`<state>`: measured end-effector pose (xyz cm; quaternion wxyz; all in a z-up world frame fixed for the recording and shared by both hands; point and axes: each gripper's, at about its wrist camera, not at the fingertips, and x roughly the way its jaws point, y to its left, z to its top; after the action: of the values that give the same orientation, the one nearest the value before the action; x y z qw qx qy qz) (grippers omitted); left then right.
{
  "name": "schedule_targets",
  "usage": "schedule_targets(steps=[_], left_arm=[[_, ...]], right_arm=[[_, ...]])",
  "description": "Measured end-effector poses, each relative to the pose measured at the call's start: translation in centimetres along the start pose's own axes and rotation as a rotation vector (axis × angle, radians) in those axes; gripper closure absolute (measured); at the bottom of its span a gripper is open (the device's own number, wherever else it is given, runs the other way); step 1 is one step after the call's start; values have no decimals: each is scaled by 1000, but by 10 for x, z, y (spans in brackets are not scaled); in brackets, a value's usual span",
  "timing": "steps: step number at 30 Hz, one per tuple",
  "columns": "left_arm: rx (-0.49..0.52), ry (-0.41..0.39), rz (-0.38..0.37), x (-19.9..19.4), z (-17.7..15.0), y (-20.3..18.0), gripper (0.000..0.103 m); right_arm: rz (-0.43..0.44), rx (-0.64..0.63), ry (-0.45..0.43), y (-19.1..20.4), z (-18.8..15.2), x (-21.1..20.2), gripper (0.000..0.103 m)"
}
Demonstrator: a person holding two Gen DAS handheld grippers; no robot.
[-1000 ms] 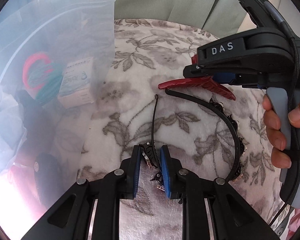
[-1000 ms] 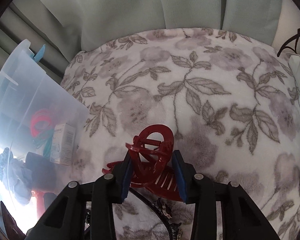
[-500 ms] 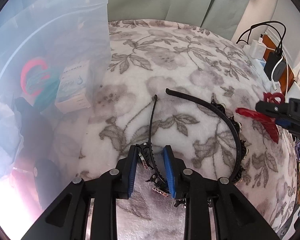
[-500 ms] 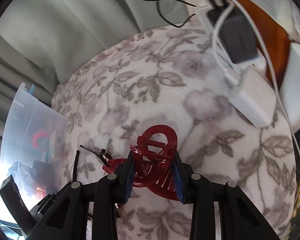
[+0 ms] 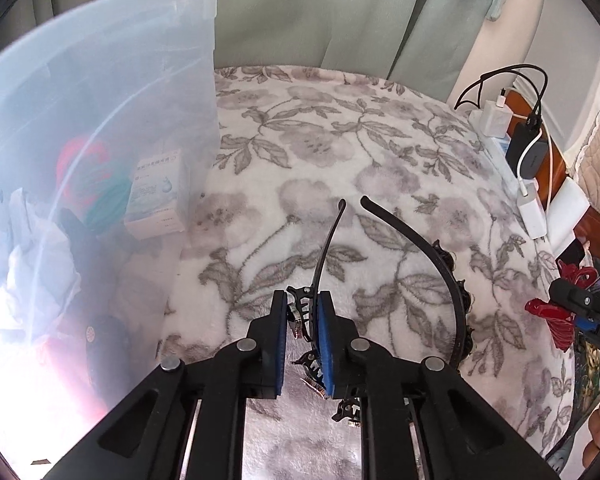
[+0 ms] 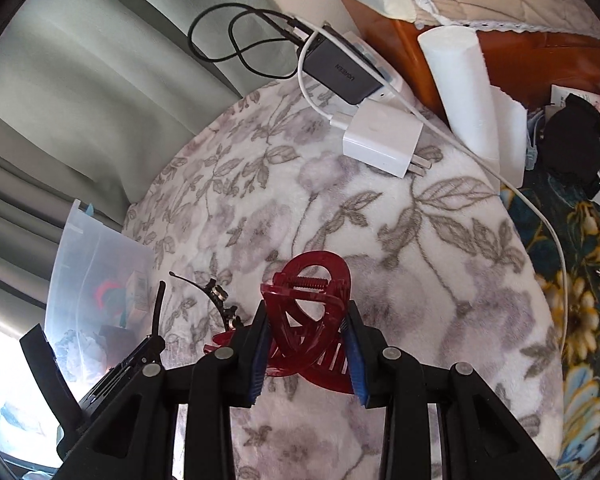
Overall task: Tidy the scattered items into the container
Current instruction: 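Lift and carry the headband and claw clip over the clear box with both tools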
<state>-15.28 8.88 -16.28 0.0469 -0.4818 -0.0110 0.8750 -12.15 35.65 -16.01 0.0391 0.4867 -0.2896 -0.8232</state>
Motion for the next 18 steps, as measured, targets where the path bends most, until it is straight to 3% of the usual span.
schedule_targets(steps=[18], left_arm=[[104, -290, -42, -123, 21, -42, 88]], right_arm=[[96, -8, -145, 13, -20, -80, 67]])
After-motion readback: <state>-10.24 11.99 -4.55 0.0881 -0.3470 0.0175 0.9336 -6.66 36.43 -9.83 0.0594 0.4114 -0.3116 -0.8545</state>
